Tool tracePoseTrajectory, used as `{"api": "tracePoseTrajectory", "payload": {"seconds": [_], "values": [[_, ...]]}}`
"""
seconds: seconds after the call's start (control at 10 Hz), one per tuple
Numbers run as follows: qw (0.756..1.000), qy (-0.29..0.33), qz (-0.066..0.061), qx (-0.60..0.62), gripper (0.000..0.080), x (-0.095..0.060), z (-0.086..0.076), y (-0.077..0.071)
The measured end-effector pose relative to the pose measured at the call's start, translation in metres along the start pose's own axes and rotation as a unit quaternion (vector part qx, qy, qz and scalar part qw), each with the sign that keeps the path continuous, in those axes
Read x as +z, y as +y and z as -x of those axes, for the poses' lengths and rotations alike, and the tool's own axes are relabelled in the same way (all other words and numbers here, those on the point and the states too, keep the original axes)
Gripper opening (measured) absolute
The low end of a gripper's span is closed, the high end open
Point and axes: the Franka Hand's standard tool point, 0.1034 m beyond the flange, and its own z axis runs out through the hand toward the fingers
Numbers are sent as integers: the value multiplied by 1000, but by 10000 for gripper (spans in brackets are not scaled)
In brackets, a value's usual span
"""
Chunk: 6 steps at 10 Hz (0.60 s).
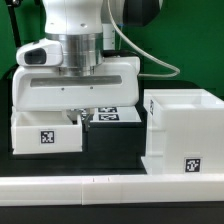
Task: Assemble drawer
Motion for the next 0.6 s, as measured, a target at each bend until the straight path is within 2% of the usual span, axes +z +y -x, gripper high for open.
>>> {"api": "tracePoseTrajectory", "payload": {"seconds": [0.2, 0.3, 0.6], "values": [[1000, -2, 1, -28, 42, 1, 1, 0], [996, -2, 2, -84, 42, 2, 1, 0], [972, -7, 7, -235, 42, 5, -2, -10]]}}
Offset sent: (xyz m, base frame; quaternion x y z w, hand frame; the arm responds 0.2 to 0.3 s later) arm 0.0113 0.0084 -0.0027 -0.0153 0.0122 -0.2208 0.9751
